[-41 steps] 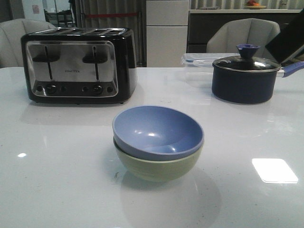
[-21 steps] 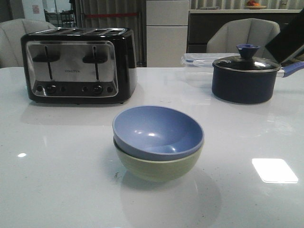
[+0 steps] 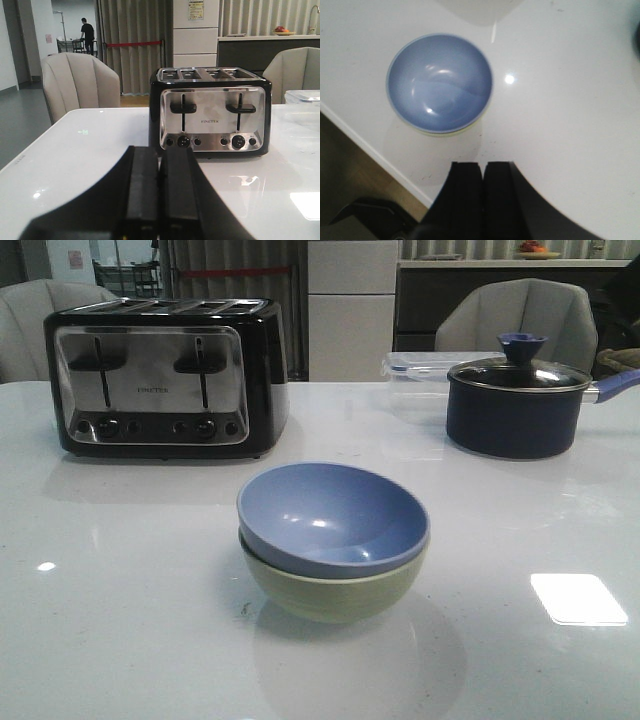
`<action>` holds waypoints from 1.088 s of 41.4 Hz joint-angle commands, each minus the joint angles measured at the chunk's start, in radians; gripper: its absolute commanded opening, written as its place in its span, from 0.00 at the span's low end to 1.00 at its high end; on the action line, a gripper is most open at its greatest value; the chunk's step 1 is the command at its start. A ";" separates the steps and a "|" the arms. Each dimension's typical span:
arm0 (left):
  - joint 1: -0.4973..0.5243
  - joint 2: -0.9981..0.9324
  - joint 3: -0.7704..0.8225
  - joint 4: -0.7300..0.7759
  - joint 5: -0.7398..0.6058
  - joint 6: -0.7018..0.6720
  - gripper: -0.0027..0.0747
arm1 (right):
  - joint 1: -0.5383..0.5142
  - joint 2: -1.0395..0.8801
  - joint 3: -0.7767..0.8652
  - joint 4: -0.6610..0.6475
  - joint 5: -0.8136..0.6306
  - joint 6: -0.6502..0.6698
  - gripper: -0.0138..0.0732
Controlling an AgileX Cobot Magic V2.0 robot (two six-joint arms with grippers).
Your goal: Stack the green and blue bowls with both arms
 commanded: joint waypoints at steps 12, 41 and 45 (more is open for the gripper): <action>-0.001 -0.020 0.005 -0.007 -0.092 -0.008 0.15 | -0.286 -0.376 0.207 -0.010 -0.216 -0.012 0.22; -0.001 -0.020 0.005 -0.007 -0.092 -0.008 0.15 | -0.432 -0.911 0.837 0.013 -0.686 -0.012 0.22; -0.001 -0.020 0.005 -0.007 -0.092 -0.008 0.15 | -0.432 -0.911 0.835 0.013 -0.684 -0.012 0.22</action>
